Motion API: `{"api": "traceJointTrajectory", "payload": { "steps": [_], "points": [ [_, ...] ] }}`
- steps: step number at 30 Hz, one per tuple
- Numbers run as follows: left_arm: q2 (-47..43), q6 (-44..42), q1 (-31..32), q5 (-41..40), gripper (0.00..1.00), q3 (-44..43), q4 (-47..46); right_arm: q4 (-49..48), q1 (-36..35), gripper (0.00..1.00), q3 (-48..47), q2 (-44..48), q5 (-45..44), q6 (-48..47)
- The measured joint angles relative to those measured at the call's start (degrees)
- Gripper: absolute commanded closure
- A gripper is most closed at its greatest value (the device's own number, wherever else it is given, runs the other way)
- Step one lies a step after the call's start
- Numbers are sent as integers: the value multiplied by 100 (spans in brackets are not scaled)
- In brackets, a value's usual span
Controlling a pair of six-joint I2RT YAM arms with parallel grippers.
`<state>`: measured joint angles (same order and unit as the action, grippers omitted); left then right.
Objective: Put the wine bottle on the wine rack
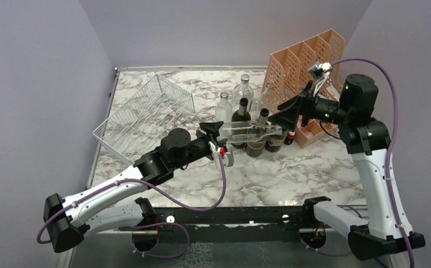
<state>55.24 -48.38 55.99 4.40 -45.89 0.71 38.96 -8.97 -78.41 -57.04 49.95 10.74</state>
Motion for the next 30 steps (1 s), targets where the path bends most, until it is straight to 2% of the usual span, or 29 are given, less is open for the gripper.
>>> {"api": "traceJointTrajectory", "payload": {
  "steps": [7,12,15,17,26,30],
  "points": [
    [-280,-1346,0,-210,100,-7,-59,15,-264,17,-662,-632,385,-232],
    [-280,-1891,-4,-363,100,-7,-61,26,-1261,15,-1078,-1032,127,-415],
    [-284,-2105,-4,-402,100,-7,-59,42,-1893,14,-1266,-1287,-267,-623],
    [-302,-2203,-4,-407,100,-7,-59,63,-2074,13,-1266,-1410,-341,-656],
    [-625,-2494,-4,-400,100,-7,-63,391,-2398,13,-1270,-1808,-833,-1213],
    [-654,-2575,-4,-400,100,-9,-63,542,-2524,17,-1134,-1674,-964,-1449]
  ]
}}
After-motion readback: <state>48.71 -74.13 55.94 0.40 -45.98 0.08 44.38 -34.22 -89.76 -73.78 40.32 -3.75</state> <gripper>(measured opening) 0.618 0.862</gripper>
